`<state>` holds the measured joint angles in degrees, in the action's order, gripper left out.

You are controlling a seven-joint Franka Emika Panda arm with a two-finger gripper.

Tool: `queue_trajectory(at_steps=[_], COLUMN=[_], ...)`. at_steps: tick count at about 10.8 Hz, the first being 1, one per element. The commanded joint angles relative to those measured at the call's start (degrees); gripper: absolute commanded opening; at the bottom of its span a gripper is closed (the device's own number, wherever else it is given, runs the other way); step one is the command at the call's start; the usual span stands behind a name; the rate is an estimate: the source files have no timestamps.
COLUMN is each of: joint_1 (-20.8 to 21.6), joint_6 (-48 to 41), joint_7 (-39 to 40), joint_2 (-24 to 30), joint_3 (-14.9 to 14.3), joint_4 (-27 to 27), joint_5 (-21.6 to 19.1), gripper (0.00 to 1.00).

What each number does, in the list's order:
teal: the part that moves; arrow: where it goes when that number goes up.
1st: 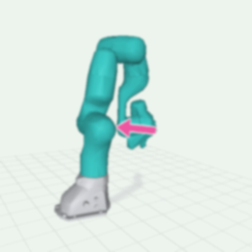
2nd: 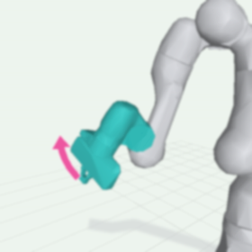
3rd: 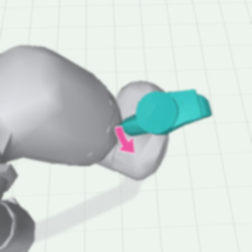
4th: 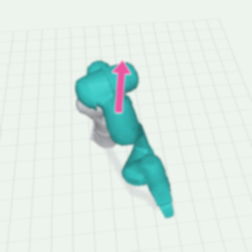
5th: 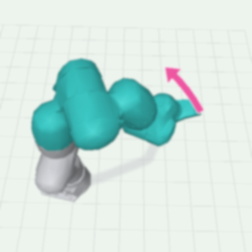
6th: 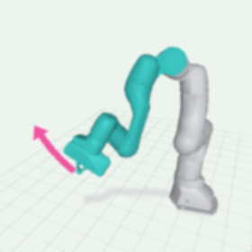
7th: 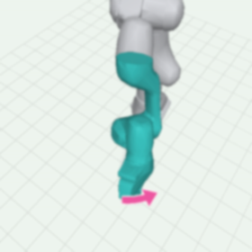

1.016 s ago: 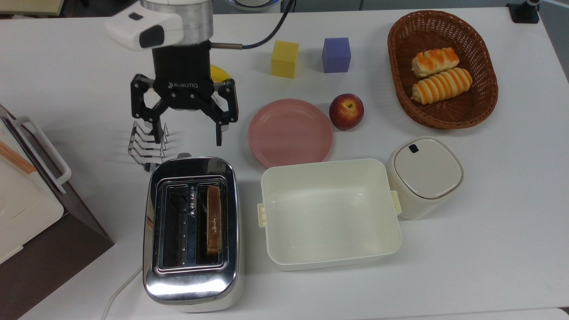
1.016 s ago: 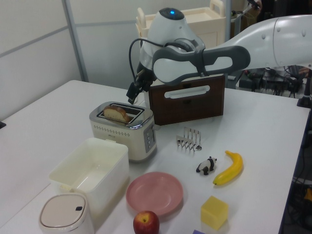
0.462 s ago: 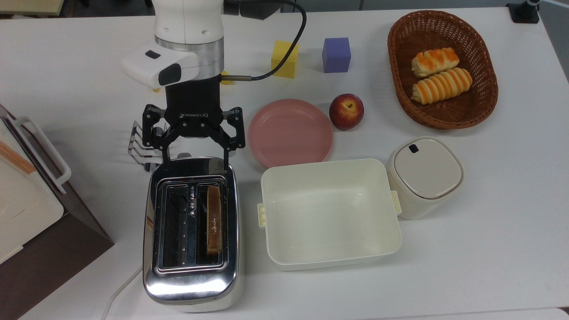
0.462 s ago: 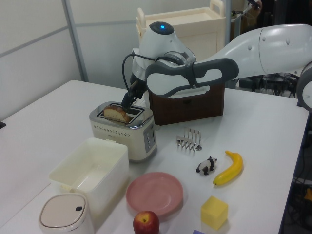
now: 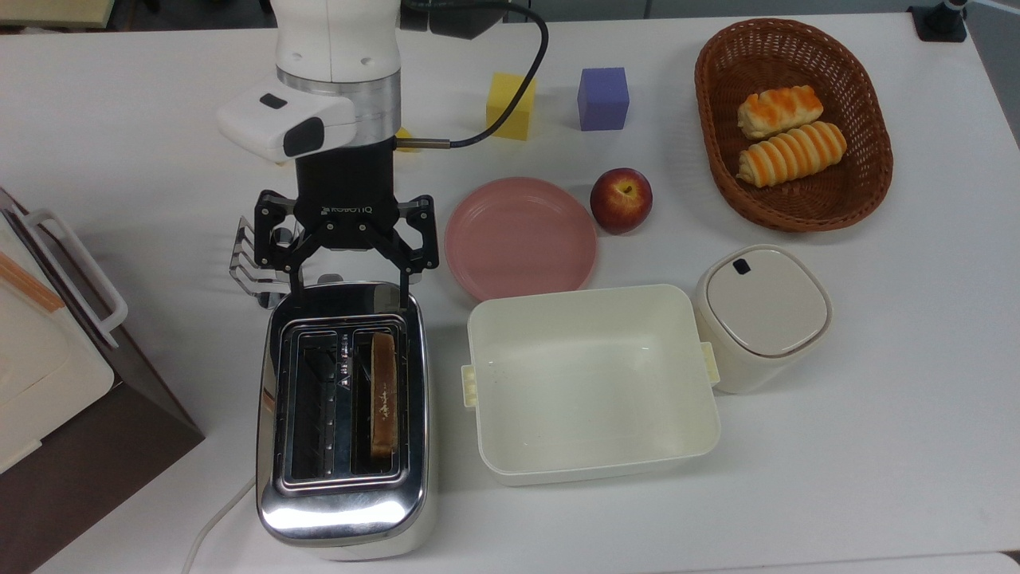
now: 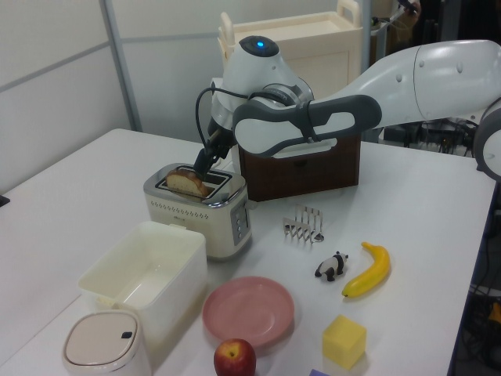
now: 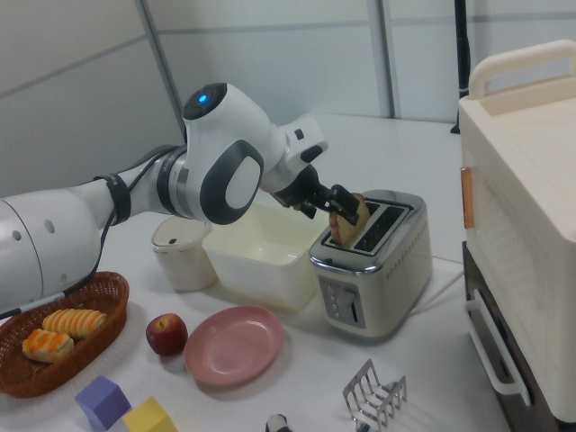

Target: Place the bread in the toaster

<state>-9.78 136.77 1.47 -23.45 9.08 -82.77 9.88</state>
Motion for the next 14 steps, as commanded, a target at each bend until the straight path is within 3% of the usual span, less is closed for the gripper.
queue_trajectory(at_steps=[1,14], joint_1=[-0.2,-0.8], joint_6=[1.0,-5.8], joint_7=[-0.4,-4.2], joint_2=[-0.2,4.1], joint_3=[0.2,-0.7], joint_4=[0.1,-0.3], joint_5=[1.5,0.4], gripper=[1.0,1.0])
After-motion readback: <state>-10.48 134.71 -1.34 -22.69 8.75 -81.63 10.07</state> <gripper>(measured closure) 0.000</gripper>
